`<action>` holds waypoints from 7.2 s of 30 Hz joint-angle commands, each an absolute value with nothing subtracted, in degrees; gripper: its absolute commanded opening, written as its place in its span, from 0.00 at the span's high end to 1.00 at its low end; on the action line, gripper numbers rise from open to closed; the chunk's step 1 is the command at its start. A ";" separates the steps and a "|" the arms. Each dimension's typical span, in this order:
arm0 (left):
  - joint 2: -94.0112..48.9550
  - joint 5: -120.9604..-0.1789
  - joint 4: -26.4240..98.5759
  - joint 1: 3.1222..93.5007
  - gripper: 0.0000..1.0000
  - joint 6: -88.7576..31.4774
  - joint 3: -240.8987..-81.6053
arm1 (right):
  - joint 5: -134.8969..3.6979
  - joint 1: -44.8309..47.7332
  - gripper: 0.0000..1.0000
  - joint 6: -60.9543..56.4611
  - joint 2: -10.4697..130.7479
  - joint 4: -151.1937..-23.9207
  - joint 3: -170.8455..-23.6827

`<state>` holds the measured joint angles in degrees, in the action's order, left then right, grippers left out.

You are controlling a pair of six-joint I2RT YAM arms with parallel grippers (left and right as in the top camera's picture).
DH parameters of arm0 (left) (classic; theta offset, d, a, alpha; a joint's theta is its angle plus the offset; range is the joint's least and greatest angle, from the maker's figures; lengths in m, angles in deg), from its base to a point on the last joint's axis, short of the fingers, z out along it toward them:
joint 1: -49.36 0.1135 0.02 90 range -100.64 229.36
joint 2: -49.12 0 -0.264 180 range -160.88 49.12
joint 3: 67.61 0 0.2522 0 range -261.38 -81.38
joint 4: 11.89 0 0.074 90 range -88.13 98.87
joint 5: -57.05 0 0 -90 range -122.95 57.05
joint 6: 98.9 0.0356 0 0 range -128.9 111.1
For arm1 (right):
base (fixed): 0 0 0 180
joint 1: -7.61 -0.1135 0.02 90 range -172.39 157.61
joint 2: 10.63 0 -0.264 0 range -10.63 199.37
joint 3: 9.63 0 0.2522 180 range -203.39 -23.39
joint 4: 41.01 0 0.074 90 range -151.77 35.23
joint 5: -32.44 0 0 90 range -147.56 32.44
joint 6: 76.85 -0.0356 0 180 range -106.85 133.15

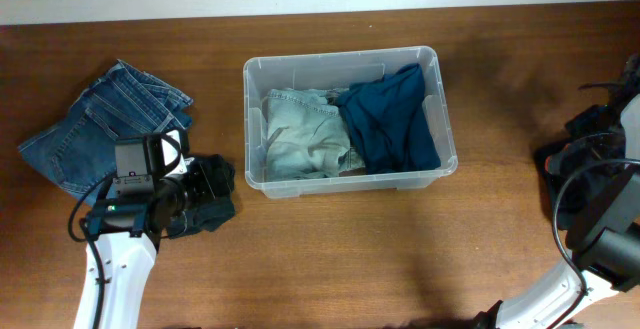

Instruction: Pack container

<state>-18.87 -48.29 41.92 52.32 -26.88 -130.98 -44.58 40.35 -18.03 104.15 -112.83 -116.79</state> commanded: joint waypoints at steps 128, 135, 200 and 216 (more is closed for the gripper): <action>-18.78 -47.91 41.84 52.13 0.01 -25.96 -131.22 | -57.28 35.12 0.96 -6.71 95.60 -121.56 -131.42; -18.78 -47.91 41.84 52.13 0.01 -25.96 -131.22 | -64.15 26.71 0.96 -4.54 87.12 -121.23 -133.25; -18.78 -47.91 41.84 52.13 0.01 -25.96 -131.22 | -104.25 -14.93 0.96 7.17 111.71 -114.04 -149.88; -18.78 -47.91 41.84 52.13 0.01 -25.96 -131.22 | -86.27 -13.42 0.96 7.17 112.58 -119.54 -146.85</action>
<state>-18.87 -48.29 41.92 52.32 -26.88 -130.98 -92.25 -14.06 6.32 112.43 -118.89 -146.96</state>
